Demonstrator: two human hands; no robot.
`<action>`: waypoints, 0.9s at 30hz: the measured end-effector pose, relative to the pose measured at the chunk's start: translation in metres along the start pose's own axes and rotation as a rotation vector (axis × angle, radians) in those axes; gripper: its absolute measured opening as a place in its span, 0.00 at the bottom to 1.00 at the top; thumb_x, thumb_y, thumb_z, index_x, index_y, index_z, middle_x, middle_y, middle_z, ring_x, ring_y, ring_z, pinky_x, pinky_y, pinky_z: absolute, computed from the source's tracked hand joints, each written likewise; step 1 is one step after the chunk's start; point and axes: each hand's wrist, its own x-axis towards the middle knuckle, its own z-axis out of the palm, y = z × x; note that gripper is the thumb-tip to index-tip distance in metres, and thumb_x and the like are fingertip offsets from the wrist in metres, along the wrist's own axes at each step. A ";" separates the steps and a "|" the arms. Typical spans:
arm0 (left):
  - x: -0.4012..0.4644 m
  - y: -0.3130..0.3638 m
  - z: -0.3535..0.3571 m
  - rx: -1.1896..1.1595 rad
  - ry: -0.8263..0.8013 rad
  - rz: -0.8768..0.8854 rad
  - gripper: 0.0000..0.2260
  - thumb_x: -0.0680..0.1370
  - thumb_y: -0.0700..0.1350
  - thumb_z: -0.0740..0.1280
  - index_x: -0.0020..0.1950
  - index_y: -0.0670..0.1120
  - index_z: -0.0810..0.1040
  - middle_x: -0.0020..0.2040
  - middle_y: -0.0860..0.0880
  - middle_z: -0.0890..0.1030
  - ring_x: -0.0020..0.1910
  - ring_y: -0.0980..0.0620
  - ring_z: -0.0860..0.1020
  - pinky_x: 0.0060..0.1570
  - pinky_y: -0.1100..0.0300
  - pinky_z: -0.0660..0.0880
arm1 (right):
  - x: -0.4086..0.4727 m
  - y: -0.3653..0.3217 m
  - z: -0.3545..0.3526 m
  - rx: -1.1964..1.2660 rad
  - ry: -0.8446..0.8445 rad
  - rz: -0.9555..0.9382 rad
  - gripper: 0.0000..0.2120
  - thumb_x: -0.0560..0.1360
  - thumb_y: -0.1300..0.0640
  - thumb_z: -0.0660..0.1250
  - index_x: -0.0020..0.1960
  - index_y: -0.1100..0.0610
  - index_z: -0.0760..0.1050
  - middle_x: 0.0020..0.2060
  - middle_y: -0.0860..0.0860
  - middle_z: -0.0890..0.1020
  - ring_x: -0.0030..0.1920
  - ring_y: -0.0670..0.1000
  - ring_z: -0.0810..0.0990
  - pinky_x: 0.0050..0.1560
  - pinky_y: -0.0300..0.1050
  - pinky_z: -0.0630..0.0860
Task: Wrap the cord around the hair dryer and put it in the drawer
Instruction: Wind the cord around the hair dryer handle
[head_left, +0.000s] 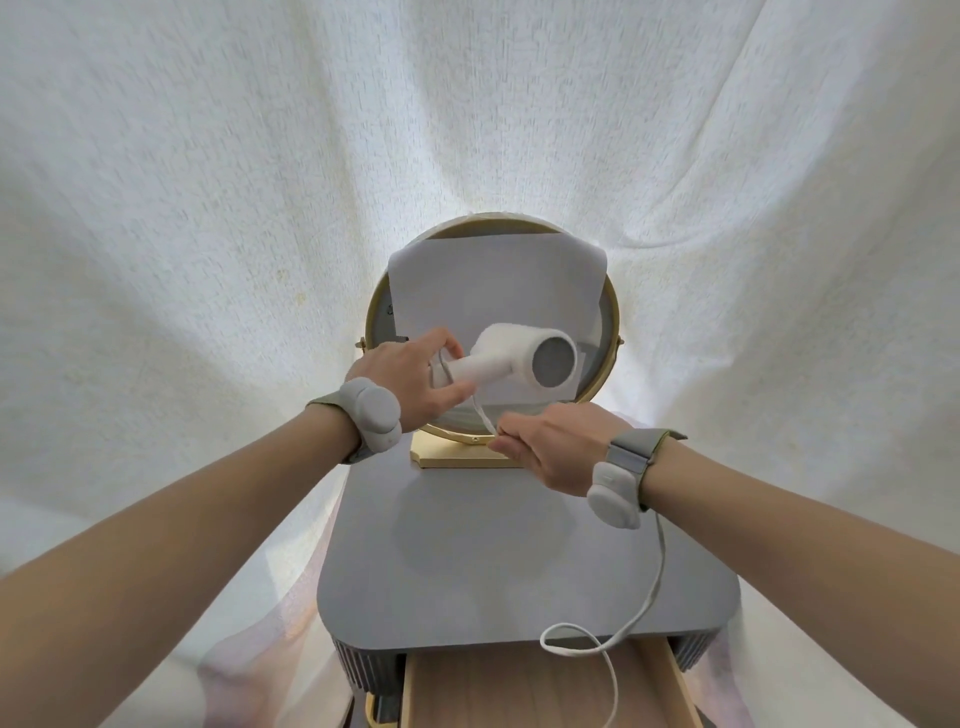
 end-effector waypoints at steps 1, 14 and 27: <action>0.000 -0.002 0.002 0.063 -0.011 0.009 0.19 0.75 0.64 0.68 0.60 0.57 0.70 0.45 0.52 0.81 0.36 0.51 0.79 0.38 0.54 0.81 | 0.000 -0.002 -0.003 -0.007 0.013 0.005 0.13 0.82 0.41 0.49 0.46 0.47 0.64 0.30 0.45 0.72 0.28 0.45 0.70 0.29 0.42 0.66; -0.013 0.004 0.011 0.384 -0.276 0.160 0.25 0.66 0.76 0.64 0.52 0.60 0.77 0.40 0.59 0.80 0.39 0.52 0.78 0.36 0.59 0.72 | 0.014 0.009 -0.041 -0.173 0.097 0.010 0.10 0.82 0.46 0.55 0.60 0.46 0.70 0.36 0.48 0.78 0.34 0.54 0.76 0.32 0.45 0.71; -0.018 -0.010 0.011 0.283 -0.395 0.230 0.22 0.75 0.70 0.60 0.46 0.55 0.84 0.37 0.54 0.83 0.36 0.51 0.80 0.36 0.54 0.80 | 0.016 0.053 -0.039 -0.070 0.194 0.040 0.30 0.70 0.26 0.55 0.55 0.48 0.76 0.44 0.43 0.80 0.39 0.47 0.77 0.37 0.38 0.76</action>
